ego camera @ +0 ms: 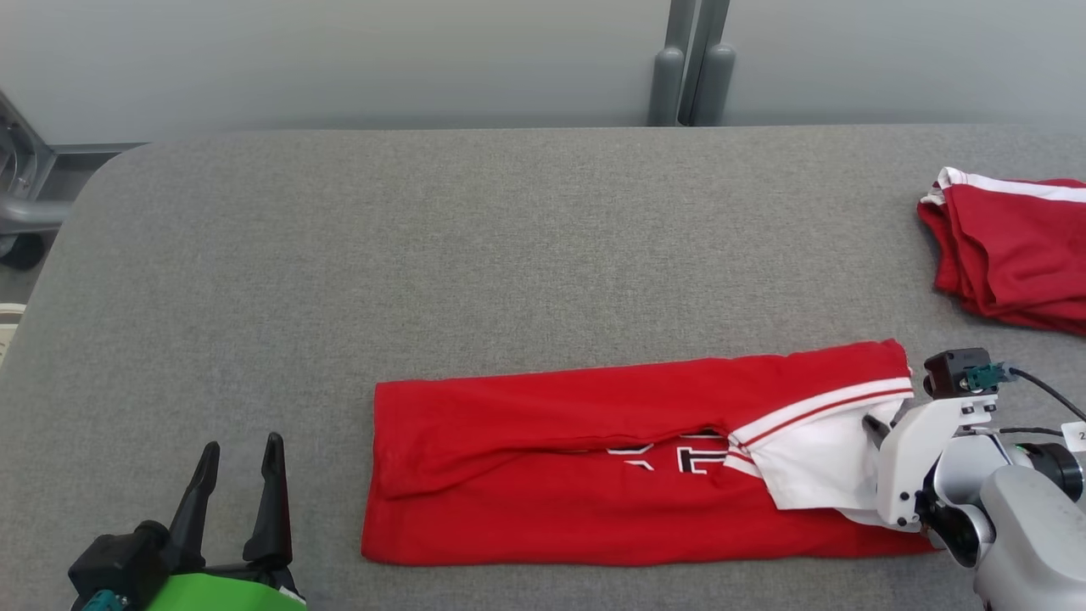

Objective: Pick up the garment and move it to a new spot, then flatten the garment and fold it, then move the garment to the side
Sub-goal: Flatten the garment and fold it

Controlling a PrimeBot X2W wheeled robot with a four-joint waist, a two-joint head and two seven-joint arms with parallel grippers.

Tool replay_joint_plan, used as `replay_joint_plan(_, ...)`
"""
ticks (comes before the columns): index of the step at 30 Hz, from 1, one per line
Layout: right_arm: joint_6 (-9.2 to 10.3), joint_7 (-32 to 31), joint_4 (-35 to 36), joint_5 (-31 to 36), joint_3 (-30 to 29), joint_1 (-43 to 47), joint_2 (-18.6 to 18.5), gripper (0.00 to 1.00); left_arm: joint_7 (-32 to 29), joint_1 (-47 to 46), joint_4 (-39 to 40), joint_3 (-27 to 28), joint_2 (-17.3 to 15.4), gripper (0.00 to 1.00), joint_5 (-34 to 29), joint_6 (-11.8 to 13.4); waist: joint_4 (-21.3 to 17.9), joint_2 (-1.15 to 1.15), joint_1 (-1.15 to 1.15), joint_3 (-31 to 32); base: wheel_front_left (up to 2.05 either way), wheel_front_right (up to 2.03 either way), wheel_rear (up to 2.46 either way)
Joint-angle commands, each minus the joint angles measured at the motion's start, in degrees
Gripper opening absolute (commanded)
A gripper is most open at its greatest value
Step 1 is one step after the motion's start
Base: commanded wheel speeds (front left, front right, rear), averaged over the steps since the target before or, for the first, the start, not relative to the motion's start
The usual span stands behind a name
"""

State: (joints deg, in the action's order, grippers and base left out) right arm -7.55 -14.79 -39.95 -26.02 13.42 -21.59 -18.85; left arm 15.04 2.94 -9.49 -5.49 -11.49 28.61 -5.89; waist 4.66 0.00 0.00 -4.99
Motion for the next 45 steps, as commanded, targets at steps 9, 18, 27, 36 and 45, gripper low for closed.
replay_joint_plan(9, 0.13, -1.5, 4.9, -0.3, -6.4, -0.5, -5.2, 0.00, 0.2, 1.2, 0.0, 0.1, 0.6, 1.00, -0.5, -0.6, -3.5, 0.00, 0.00, 1.0, 0.00, 0.00, 0.00)
replay_joint_plan(18, 0.11, -5.3, 17.2, -4.6, -7.8, 2.9, -4.0, 0.00, 0.2, 1.7, -0.5, -0.3, 0.7, 1.00, -0.5, -0.7, -5.2, 0.00, 0.00, 2.0, 0.00, 0.00, 0.00)
replay_joint_plan(27, 0.08, -10.1, 30.8, -6.0, -3.5, 6.8, -1.2, 0.00, 0.0, 1.9, -0.8, -1.3, 0.6, 1.00, -0.5, -0.8, -5.3, 0.00, 0.00, 3.0, 0.00, 0.00, 0.00)
replay_joint_plan(36, 0.08, -11.1, 35.0, -5.0, 2.0, 7.8, 3.8, 0.00, 0.0, 2.2, -0.9, -2.1, 0.1, 1.00, 0.2, -1.0, -4.6, 0.00, 0.00, 3.7, 0.00, 0.00, 0.00)
replay_joint_plan(45, 0.08, -7.2, 27.0, -3.5, 8.7, 3.5, 12.5, 0.00, -0.1, 1.1, -0.7, -3.2, -0.1, 1.00, 0.5, -1.1, -2.6, 0.00, 0.00, 3.7, 0.00, 0.00, 0.00)
